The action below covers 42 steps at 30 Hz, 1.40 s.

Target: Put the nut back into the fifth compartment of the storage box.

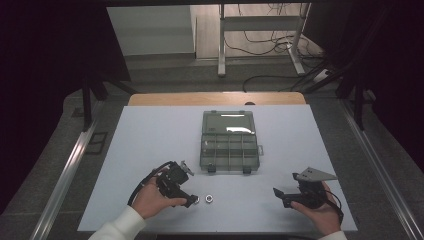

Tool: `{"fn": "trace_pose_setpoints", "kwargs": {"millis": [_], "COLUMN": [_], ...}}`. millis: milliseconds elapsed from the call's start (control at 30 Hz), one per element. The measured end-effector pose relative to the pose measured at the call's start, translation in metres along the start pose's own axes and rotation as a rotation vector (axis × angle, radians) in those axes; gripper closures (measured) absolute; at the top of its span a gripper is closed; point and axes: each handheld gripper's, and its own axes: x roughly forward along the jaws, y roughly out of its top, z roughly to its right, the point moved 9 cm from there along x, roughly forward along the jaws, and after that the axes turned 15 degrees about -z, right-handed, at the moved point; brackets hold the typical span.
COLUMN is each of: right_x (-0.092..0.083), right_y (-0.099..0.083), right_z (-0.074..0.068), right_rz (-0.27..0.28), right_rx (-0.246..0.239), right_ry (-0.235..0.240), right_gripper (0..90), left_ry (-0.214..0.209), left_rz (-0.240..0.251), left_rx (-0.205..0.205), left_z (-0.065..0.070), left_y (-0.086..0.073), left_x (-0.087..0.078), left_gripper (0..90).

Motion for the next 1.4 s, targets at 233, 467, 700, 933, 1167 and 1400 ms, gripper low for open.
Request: {"fn": "trace_pose_setpoints", "kwargs": {"millis": [233, 467, 700, 933, 1167, 1400], "right_x": [0.000, 0.001, 0.001, 0.001, 0.001, 0.000], "right_y": [0.000, -0.001, -0.001, -0.001, -0.001, -0.002], "right_z": [0.000, 0.001, 0.000, 0.000, 0.001, 0.001], "right_rz": [-0.002, -0.005, -0.009, -0.008, -0.009, -0.008], "right_rx": [0.000, -0.001, -0.005, -0.001, 0.001, 0.002], "right_ry": [0.000, -0.002, -0.003, -0.003, -0.004, -0.004], "right_gripper": [9.7, 9.7, 9.7, 9.7, 9.7, 9.7], "left_ry": [0.003, 0.005, 0.015, 0.035, 0.036, 0.030], "left_rz": [-0.022, -0.042, -0.061, -0.091, -0.112, -0.141], "left_rx": [0.018, 0.035, 0.043, 0.070, 0.093, 0.093], "left_z": [0.007, 0.010, 0.010, 0.013, 0.017, 0.015], "left_y": [0.001, 0.003, 0.005, 0.007, 0.009, 0.010], "left_x": [0.011, 0.023, 0.031, 0.038, 0.036, 0.034], "left_gripper": [16.6, 15.9, 17.9, 30.5, 46.5, 67.1]}}
